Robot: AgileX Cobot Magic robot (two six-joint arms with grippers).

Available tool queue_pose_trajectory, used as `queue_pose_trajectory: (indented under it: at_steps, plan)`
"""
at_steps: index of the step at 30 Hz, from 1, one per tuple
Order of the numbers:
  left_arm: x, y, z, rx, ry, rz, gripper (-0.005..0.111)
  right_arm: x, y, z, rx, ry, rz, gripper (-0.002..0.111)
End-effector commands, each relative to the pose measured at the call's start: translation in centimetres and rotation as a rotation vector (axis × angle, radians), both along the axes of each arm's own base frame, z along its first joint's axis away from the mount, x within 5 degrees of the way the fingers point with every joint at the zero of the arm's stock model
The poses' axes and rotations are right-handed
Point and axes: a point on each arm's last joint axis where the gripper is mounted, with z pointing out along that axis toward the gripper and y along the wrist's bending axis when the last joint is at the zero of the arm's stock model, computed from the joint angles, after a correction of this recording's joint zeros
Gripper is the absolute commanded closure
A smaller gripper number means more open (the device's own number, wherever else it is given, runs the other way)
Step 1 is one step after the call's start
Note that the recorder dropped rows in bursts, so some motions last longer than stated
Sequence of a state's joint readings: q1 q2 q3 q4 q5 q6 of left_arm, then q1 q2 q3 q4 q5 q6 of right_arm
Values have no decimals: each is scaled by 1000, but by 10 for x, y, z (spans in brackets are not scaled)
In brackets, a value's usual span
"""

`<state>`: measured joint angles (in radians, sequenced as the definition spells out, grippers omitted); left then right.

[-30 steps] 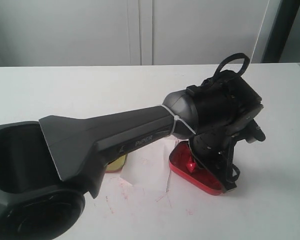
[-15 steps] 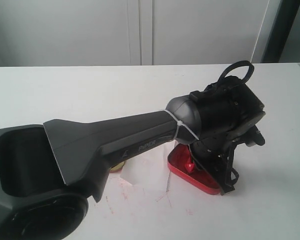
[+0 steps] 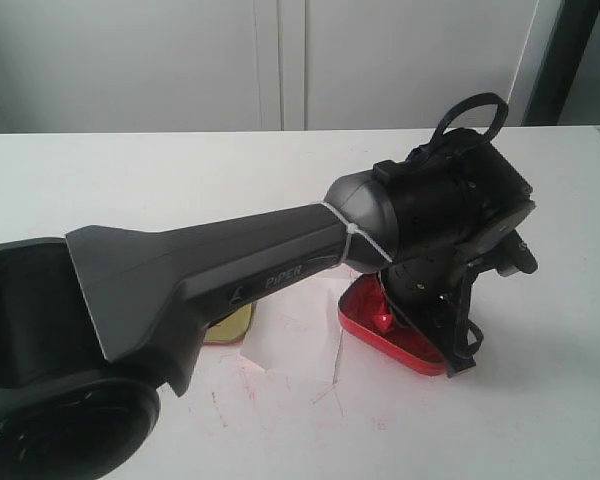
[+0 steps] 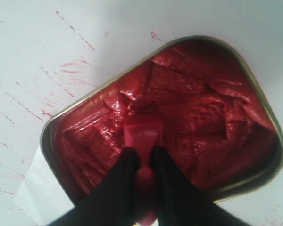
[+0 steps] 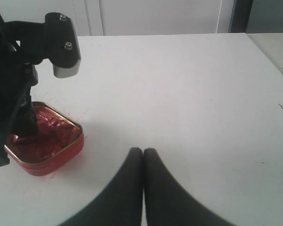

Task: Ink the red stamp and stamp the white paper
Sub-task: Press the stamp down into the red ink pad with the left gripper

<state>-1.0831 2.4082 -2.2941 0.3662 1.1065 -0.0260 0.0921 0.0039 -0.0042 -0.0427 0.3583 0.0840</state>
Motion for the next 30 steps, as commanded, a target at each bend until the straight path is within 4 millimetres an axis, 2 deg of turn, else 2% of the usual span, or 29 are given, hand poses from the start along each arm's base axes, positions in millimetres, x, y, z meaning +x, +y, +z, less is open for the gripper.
queue_pose_trajectory:
  at_steps: [1,8,27,30]
  plan:
    - [-4,1,11,-19,-4,20,107,0,0,0,-7,-13,-2,108]
    - [-2,-2,-13,20,18,30,107,0,0,0,-7,-13,-2,108]
    - [-10,-6,-10,53,-40,14,107,0,0,0,-7,-13,-2,108]
    - [-11,-6,-4,43,-45,14,107,0,0,0,-7,-13,-2,108]
